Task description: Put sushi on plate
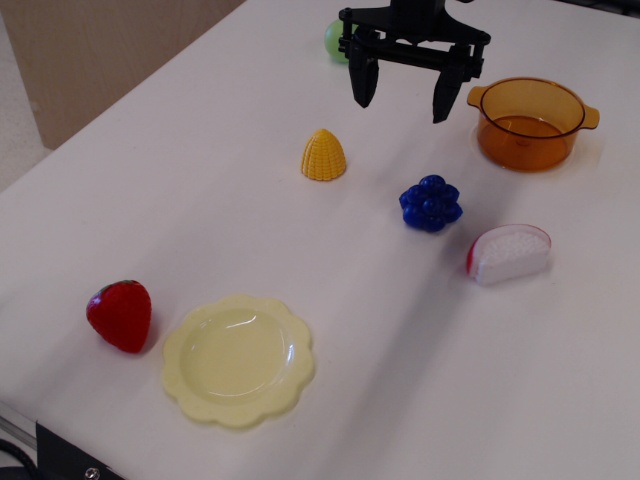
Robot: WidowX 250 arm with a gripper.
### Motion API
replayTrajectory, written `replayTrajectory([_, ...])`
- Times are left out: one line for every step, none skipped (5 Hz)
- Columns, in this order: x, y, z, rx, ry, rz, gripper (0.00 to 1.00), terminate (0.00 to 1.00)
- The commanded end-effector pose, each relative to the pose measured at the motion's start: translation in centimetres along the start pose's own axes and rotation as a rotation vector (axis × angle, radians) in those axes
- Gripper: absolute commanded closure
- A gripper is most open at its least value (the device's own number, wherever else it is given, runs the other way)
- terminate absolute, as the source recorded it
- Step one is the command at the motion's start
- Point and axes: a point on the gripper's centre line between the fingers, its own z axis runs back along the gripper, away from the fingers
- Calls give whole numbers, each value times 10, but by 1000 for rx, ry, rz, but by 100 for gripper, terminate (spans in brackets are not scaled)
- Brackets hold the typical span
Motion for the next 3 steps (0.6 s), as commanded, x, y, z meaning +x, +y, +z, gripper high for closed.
replayTrajectory([0, 0, 0, 0, 0, 0, 0, 0])
replayTrajectory([-8, -16, 16, 48, -41, -225, 0, 0])
replayTrajectory([-13, -28, 21, 16, -28, -412, 0, 0])
